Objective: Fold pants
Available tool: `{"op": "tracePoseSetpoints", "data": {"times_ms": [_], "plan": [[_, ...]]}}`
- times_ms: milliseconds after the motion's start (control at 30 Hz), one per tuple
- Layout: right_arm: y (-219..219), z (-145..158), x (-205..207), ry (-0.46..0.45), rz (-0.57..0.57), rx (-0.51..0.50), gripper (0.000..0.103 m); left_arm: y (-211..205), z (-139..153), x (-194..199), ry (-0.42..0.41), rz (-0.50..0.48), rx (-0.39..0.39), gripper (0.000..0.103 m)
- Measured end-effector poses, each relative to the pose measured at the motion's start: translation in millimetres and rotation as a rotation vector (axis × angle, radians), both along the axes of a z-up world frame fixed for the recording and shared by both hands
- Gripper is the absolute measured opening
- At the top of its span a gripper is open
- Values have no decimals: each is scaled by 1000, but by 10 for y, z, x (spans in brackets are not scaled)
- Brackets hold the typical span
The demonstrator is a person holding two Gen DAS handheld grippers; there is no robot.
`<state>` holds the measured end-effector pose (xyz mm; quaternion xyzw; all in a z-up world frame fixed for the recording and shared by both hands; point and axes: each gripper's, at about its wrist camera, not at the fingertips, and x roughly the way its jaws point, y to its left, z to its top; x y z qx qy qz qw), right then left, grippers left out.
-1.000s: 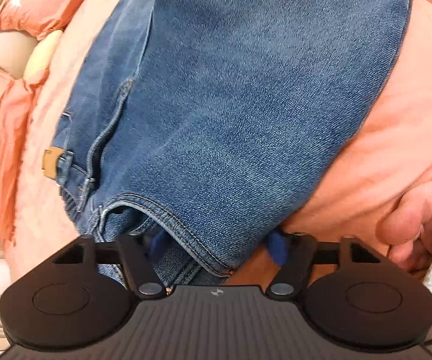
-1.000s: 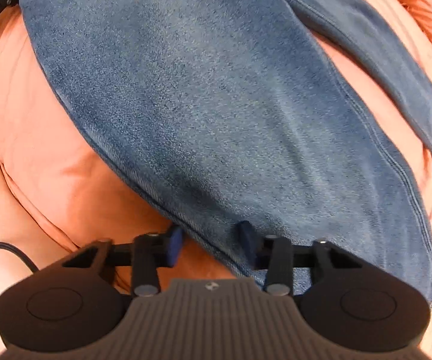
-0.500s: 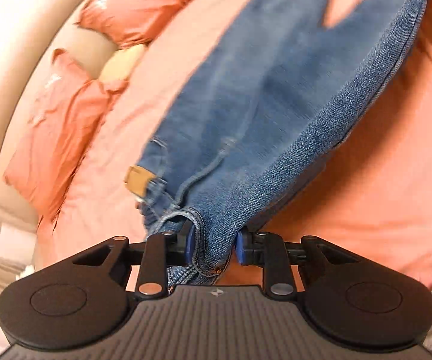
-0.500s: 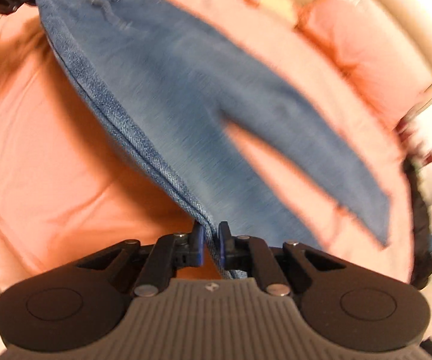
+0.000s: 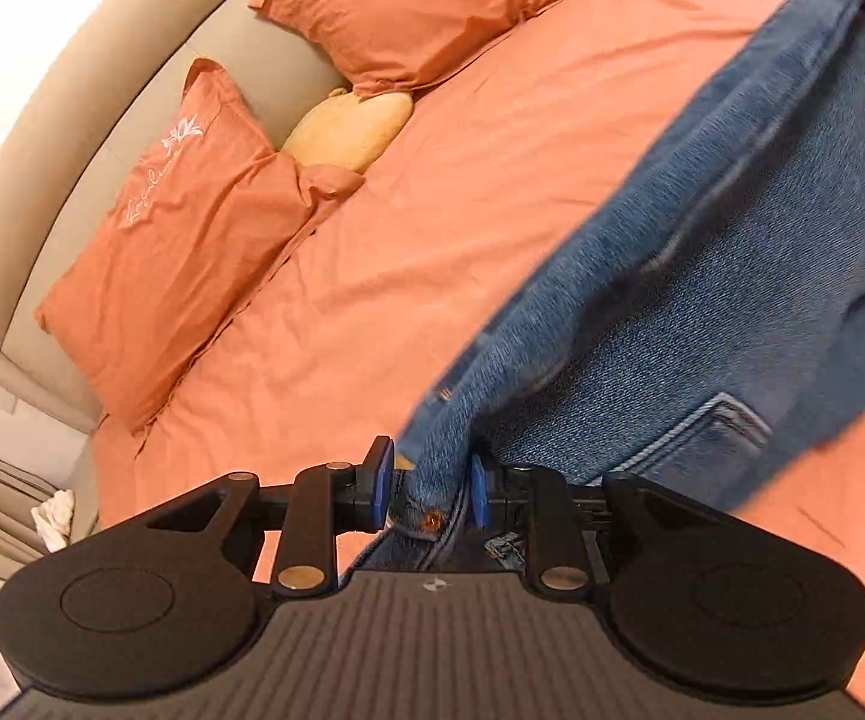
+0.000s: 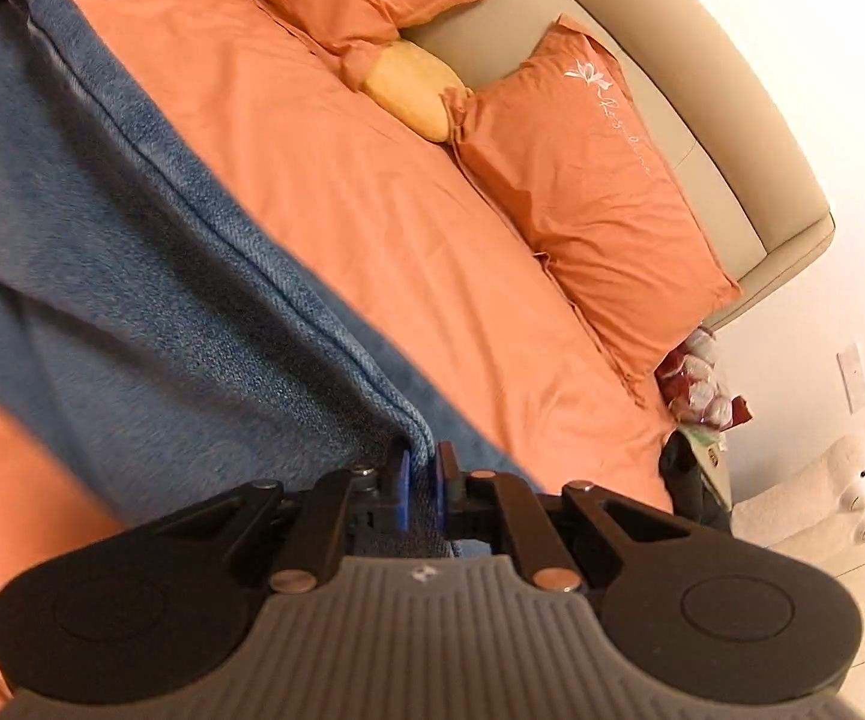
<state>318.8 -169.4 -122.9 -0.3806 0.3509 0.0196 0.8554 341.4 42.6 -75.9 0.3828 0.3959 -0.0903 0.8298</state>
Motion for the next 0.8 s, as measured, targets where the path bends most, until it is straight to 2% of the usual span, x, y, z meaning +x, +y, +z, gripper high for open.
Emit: {"op": "tracePoseSetpoints", "data": {"times_ms": [133, 267, 433, 500, 567, 633, 733, 800], "plan": [[-27, -234, 637, 37, -8, -16, 1, -56, -282, 437, 36, 23, 29, 28], [-42, -610, 1167, 112, -31, 2, 1, -47, -652, 810, 91, 39, 33, 28], [-30, -1054, 1547, 182, -28, 36, 1, 66, -1151, 1182, 213, 79, 6, 29], [-54, -1168, 1632, 206, -41, 61, 2, 134, -1297, 1244, 231, 92, -23, 29], [-87, -1197, 1661, 213, -54, 90, 2, 207, -1334, 1262, 224, 109, -64, 29], [-81, -1103, 1605, 160, -63, 100, 2, 275, -1285, 1206, 191, 104, -89, 28], [-64, -852, 1505, 63, -64, 114, 2, 394, -1043, 1072, 125, 91, -125, 27], [-37, -705, 1552, 34, -40, 106, 1, 489, -881, 1075, 121, 100, -149, 27]]}}
